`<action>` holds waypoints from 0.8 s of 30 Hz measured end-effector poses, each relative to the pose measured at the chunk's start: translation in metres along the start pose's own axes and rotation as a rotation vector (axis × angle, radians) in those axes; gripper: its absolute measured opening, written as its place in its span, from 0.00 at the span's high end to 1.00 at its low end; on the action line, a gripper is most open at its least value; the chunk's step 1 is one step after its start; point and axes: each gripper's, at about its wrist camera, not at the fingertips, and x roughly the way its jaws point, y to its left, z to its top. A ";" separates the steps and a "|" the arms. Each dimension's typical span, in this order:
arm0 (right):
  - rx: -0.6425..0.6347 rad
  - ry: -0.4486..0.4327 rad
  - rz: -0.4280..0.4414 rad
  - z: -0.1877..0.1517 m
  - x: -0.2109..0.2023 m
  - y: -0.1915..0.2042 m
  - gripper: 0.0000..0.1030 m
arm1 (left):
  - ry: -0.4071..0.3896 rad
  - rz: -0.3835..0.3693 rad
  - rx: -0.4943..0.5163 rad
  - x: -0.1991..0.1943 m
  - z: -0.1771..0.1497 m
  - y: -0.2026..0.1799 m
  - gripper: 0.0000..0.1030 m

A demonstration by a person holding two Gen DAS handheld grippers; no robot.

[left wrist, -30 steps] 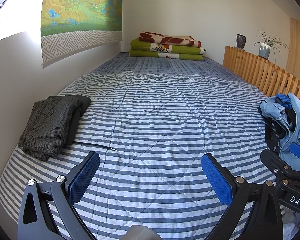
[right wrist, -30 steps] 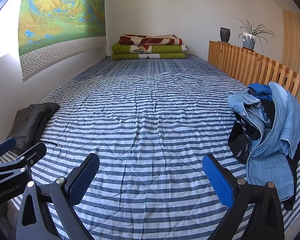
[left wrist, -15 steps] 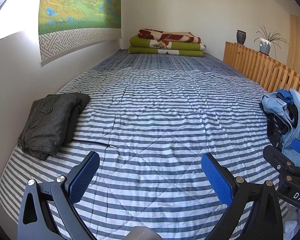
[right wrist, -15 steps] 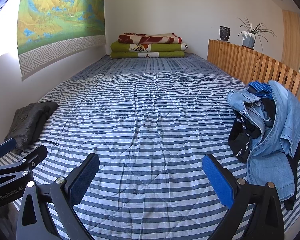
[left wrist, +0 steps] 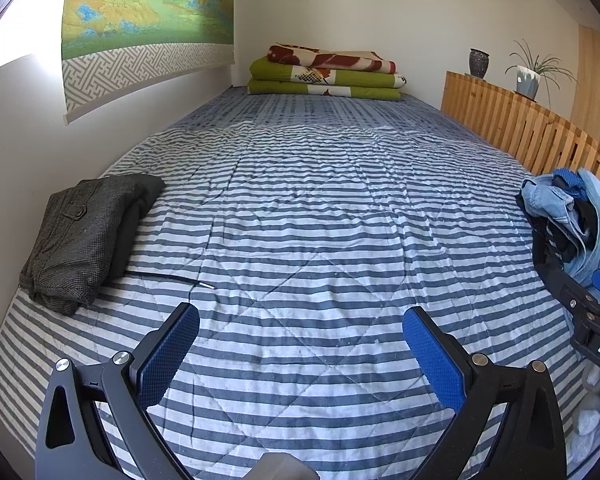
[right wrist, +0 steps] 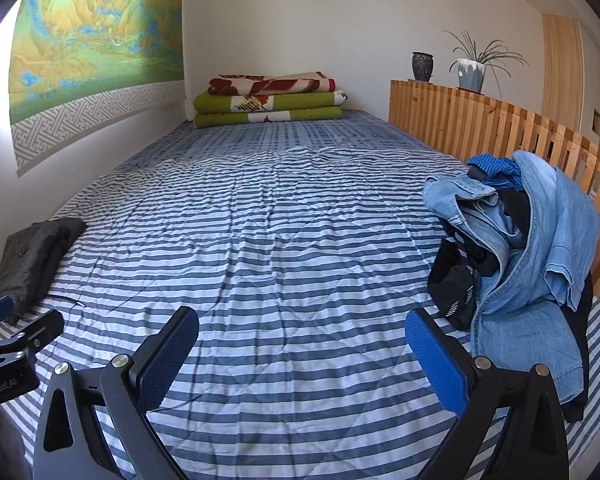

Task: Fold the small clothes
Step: 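Reach the right gripper into the denim pile and grasp the blue boxer briefs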

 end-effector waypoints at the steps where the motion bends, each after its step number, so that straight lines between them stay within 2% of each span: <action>1: 0.011 0.002 -0.010 0.000 0.003 -0.007 0.02 | 0.006 -0.009 -0.003 0.001 0.000 -0.001 0.00; 9: 0.129 0.031 -0.093 0.010 0.015 -0.082 0.04 | 0.046 -0.092 -0.024 0.013 0.003 -0.013 0.00; 13: 0.149 0.078 -0.144 0.013 0.021 -0.126 0.21 | 0.050 -0.109 -0.014 0.018 0.004 -0.025 0.00; 14: 0.158 0.085 -0.164 0.016 0.022 -0.138 0.23 | 0.048 -0.110 -0.010 0.020 0.005 -0.028 0.00; 20: 0.261 0.079 -0.277 0.050 0.025 -0.227 0.24 | 0.047 -0.113 0.010 0.026 0.005 -0.040 0.00; 24: 0.279 0.120 -0.289 0.077 0.042 -0.261 0.25 | 0.064 -0.102 0.012 0.036 0.003 -0.039 0.00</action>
